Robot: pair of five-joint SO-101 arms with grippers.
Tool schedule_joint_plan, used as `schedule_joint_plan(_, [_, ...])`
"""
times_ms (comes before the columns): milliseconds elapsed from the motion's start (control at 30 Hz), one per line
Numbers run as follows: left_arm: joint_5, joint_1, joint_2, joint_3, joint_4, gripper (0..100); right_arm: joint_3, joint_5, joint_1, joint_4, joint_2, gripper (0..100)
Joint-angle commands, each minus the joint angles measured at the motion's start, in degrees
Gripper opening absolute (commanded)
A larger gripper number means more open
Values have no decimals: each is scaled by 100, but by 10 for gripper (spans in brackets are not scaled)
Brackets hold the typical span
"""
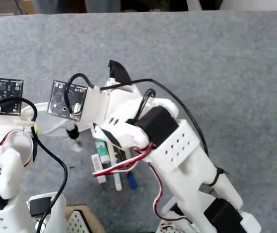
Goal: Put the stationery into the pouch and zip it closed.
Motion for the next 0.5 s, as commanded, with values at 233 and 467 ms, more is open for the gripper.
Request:
schedule_joint_plan(233, [-141, -57, 132, 840, 70, 29, -31, -35, -404, -237, -110, 494])
schedule_joint_plan(467, [-132, -57, 132, 840, 70, 29, -13, -114, -413, -211, -110, 456])
